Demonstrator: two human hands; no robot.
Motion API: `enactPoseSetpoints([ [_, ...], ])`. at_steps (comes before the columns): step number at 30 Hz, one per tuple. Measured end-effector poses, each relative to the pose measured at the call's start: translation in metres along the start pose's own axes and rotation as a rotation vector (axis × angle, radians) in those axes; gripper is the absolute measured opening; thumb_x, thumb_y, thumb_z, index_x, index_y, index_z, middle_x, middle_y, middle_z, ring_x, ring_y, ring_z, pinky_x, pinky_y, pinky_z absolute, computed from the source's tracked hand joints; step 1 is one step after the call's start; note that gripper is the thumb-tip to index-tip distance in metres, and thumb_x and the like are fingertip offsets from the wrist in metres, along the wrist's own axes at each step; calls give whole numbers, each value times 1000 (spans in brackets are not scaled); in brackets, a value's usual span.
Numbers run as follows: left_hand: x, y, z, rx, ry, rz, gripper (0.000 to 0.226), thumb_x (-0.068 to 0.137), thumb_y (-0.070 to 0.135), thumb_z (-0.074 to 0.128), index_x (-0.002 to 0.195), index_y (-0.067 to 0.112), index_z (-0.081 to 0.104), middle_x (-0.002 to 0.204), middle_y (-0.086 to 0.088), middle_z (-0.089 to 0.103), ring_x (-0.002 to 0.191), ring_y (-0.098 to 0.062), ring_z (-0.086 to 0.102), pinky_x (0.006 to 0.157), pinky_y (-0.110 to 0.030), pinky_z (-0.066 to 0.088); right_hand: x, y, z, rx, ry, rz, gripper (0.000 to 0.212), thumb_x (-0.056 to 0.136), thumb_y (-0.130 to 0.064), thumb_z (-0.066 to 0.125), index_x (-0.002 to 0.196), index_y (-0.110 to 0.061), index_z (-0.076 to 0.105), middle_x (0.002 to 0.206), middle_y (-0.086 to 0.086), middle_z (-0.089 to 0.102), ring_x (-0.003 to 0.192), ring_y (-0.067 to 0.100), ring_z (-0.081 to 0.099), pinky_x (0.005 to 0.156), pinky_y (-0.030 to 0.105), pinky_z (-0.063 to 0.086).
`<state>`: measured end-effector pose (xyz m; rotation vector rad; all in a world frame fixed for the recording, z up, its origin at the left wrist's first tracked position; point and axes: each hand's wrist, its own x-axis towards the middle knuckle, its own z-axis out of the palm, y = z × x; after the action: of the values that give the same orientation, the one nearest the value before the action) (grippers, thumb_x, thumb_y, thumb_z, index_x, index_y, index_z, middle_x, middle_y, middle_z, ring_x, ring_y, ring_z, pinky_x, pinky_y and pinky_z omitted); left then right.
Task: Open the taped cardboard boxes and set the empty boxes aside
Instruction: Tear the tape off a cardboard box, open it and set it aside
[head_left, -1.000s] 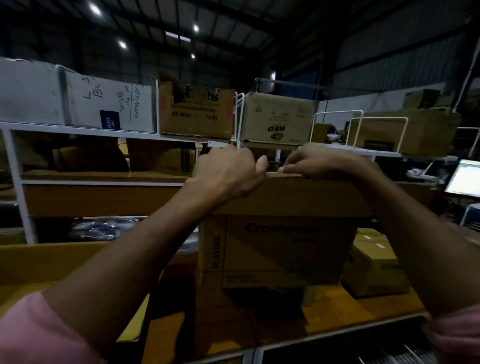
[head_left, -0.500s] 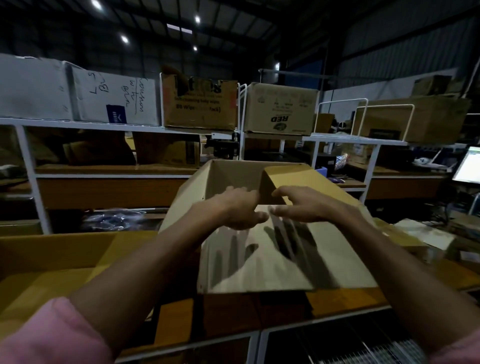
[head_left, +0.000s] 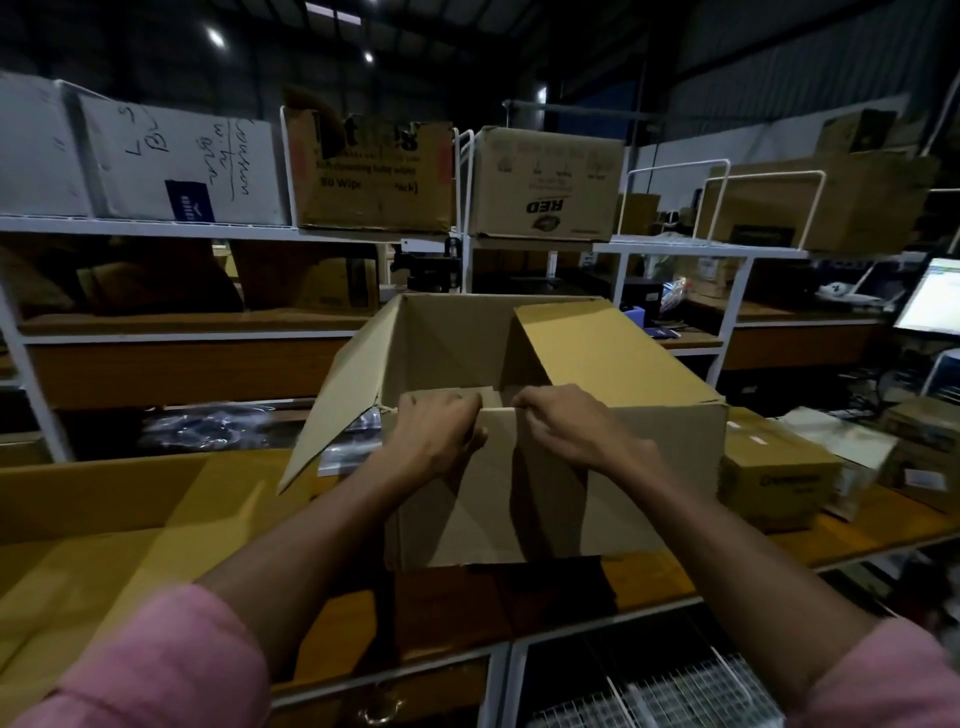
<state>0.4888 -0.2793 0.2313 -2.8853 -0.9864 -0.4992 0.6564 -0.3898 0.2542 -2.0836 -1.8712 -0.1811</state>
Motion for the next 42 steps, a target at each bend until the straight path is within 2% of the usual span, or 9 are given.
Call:
enactPoseSetpoints([
  [3,9,8,-3,2,30,-50,21,104,42,45,109,23,51,117,-3,64,108,-26,59,101,-54,38,21,-3,-2,-46,-45,36,31,106,-35,37,111,-17,62,95,5,64,83,21,62,71,38,51],
  [7,21,25,2,-62,167,-109,22,105,36,32,97,23,48,103,-4,66,93,-25,60,95,-48,38,49,-7,-5,-27,-161,157,37,102,-41,34,78,-20,53,95,12,62,85,31,60,77,44,51],
  [11,24,33,16,-43,291,-156,18,103,30,32,92,25,45,85,3,63,77,-20,58,90,-46,39,69,-15,-16,87,-317,203,31,97,-29,46,75,-13,60,84,9,62,77,24,61,69,37,50],
  [17,33,32,28,-2,324,-201,17,102,31,38,93,26,51,78,5,61,74,-18,60,86,-43,43,90,-23,-16,255,-343,261,19,98,-23,55,83,-12,58,88,7,61,79,21,59,66,32,45],
  [20,35,29,25,11,324,-196,11,101,31,42,93,26,47,78,5,61,73,-19,61,85,-42,42,84,-28,-15,113,-206,296,25,100,-36,53,88,-15,57,114,17,63,112,34,60,97,50,48],
  [23,33,35,19,75,326,-207,14,103,30,37,90,26,42,80,3,63,76,-22,63,83,-43,38,77,-16,-11,-130,-25,299,36,99,-41,49,123,-15,59,158,23,33,152,49,7,117,72,7],
  [29,51,76,20,68,316,-76,22,104,30,39,119,21,53,114,-3,65,106,-26,61,95,-47,40,61,49,-7,-186,210,302,68,98,-50,50,156,-21,28,169,17,-10,155,42,-7,117,72,3],
  [37,75,103,41,224,359,-22,51,106,49,17,100,25,61,98,-1,69,94,-24,62,96,-54,30,41,132,-27,-327,219,479,75,97,-61,40,158,-21,25,167,26,-2,153,47,-6,123,62,-4],
  [42,81,104,45,205,347,7,61,104,55,8,104,26,61,101,0,68,94,-22,62,94,-51,32,36,160,-28,-255,171,612,75,95,-71,27,149,-21,41,157,26,30,141,47,31,116,66,13],
])
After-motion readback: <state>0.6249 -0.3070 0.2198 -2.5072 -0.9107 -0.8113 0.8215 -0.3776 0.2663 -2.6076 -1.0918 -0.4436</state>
